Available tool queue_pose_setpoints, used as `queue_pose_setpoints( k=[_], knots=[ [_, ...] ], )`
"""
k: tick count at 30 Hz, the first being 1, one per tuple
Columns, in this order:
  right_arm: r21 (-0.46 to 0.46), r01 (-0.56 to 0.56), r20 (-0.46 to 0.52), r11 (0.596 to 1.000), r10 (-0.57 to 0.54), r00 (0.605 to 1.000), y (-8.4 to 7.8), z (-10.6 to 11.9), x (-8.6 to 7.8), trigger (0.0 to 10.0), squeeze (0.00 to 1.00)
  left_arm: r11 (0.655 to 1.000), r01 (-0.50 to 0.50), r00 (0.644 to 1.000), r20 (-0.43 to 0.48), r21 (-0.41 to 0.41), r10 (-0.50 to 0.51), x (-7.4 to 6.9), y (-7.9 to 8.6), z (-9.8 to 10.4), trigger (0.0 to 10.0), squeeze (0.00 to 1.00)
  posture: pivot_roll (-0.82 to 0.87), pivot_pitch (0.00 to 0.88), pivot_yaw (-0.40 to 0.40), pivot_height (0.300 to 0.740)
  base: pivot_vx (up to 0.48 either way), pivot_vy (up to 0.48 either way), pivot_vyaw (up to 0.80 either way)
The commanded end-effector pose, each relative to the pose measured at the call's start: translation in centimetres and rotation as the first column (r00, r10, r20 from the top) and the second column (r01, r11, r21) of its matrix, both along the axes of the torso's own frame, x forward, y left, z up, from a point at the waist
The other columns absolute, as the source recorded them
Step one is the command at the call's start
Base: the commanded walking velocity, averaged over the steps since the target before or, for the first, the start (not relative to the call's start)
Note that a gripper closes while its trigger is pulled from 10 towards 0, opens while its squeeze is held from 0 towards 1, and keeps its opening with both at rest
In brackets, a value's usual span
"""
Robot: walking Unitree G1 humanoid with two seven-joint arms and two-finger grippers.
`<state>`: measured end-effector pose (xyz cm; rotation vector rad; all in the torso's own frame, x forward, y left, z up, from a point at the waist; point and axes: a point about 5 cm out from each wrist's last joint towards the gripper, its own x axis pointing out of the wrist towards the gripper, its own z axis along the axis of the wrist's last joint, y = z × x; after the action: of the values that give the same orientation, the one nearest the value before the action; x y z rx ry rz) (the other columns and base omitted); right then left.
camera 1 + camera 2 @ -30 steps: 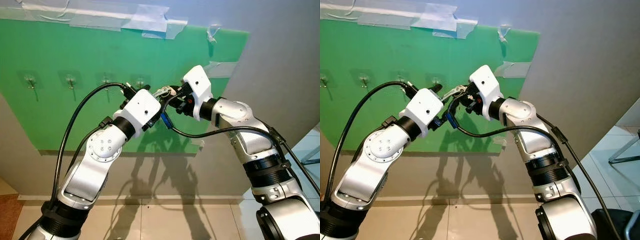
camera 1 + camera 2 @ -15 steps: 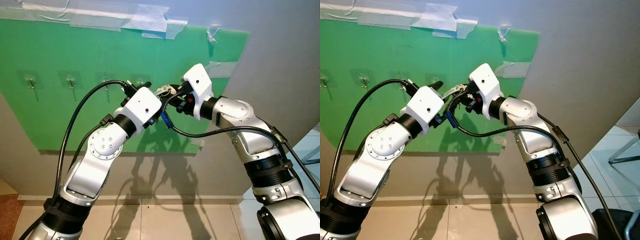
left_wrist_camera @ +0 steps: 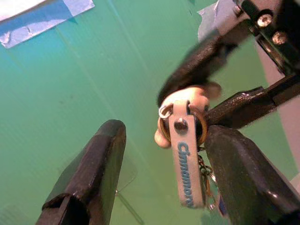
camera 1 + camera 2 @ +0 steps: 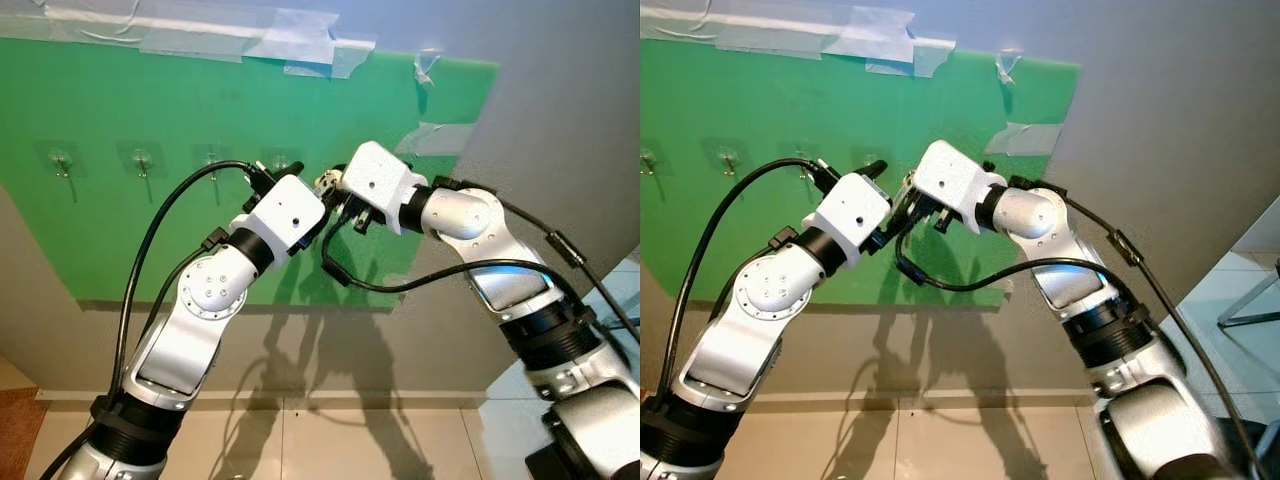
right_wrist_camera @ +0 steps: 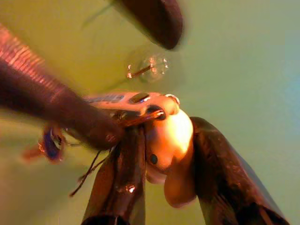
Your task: Hang keys on a hook
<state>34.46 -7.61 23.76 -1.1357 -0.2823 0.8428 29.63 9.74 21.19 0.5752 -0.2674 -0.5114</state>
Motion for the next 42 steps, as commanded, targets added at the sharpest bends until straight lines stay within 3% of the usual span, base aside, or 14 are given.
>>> queue_pose_setpoints(
  k=[1, 3, 5, 6, 7, 9, 12, 16, 28, 42],
  knots=[
    [-0.196, -0.050, 0.141, 0.979, 0.078, 0.987, 0.0, -0.3, 0.0, 0.0, 0.00, 1.000, 0.009, 0.999, 0.039, -0.004, -0.009, 0.2, -0.2, 0.9, 10.0, 0.00, -0.08, 0.000, -0.029, 0.740, 0.000, 0.000, 0.00],
    [-0.390, -0.091, 0.259, 0.916, 0.204, 0.944, -0.3, -0.4, 0.1, 0.0, 0.00, 1.000, 0.010, 1.000, 0.029, -0.007, -0.010, 0.2, -0.2, 0.8, 10.0, 0.00, -0.08, 0.000, -0.026, 0.740, 0.000, 0.000, 0.00],
    [-0.523, -0.106, 0.318, 0.845, 0.309, 0.896, -0.7, -0.4, 0.2, 0.0, 0.00, 0.999, 0.010, 1.000, 0.006, -0.034, -0.010, 0.3, -0.2, 0.6, 10.0, 0.00, -0.08, 0.000, -0.026, 0.740, 0.000, 0.000, 0.00],
    [-0.565, -0.106, 0.341, 0.818, 0.349, 0.873, -0.8, -0.2, 0.3, 0.0, 0.00, 0.993, 0.009, 0.999, -0.052, -0.117, -0.015, 0.4, -0.1, 0.4, 10.0, 0.00, -0.08, 0.000, -0.026, 0.740, 0.000, 0.000, 0.00],
    [-0.565, -0.106, 0.341, 0.818, 0.349, 0.873, -0.8, -0.2, 0.3, 0.0, 0.00, 0.993, 0.009, 0.999, -0.052, -0.117, -0.015, 0.4, -0.1, 0.4, 10.0, 0.00, -0.08, 0.000, -0.026, 0.740, 0.000, 0.000, 0.00],
    [-0.611, -0.106, 0.380, 0.785, 0.408, 0.830, -0.8, 0.3, 0.6, 0.0, 0.00, 0.967, 0.002, 0.989, -0.143, -0.254, -0.039, 0.4, -0.1, 0.0, 10.0, 0.00, -0.08, 0.000, -0.027, 0.740, 0.000, 0.000, 0.00],
    [-0.614, -0.108, 0.401, 0.782, 0.426, 0.811, -0.7, 0.9, 0.7, 0.0, 0.00, 0.944, -0.006, 0.978, -0.197, -0.328, -0.063, 0.4, -0.1, -0.5, 10.0, 0.00, -0.07, 0.000, -0.029, 0.740, 0.000, 0.000, 0.00],
    [-0.614, -0.116, 0.452, 0.781, 0.469, 0.759, -0.4, 2.5, 1.4, 0.0, 0.00, 0.880, -0.046, 0.955, -0.281, -0.472, -0.100, 0.4, 0.0, -1.6, 10.0, 0.00, -0.07, 0.000, -0.034, 0.740, 0.000, 0.000, 0.00],
    [-0.623, -0.097, 0.507, 0.776, 0.495, 0.705, 0.0, 4.7, 2.4, 0.0, 0.00, 0.874, -0.051, 0.943, -0.312, -0.484, -0.118, 0.3, 0.1, -2.2, 10.0, 0.00, -0.07, 0.000, -0.033, 0.740, 0.000, 0.000, 0.00],
    [-0.617, -0.113, 0.521, 0.779, 0.511, 0.684, 0.3, 5.3, 2.6, 0.0, 0.00, 0.880, -0.052, 0.946, -0.306, -0.472, -0.108, 0.3, 0.2, -2.1, 10.0, 0.00, -0.07, 0.000, -0.035, 0.740, 0.000, 0.000, 0.00]
  ],
)
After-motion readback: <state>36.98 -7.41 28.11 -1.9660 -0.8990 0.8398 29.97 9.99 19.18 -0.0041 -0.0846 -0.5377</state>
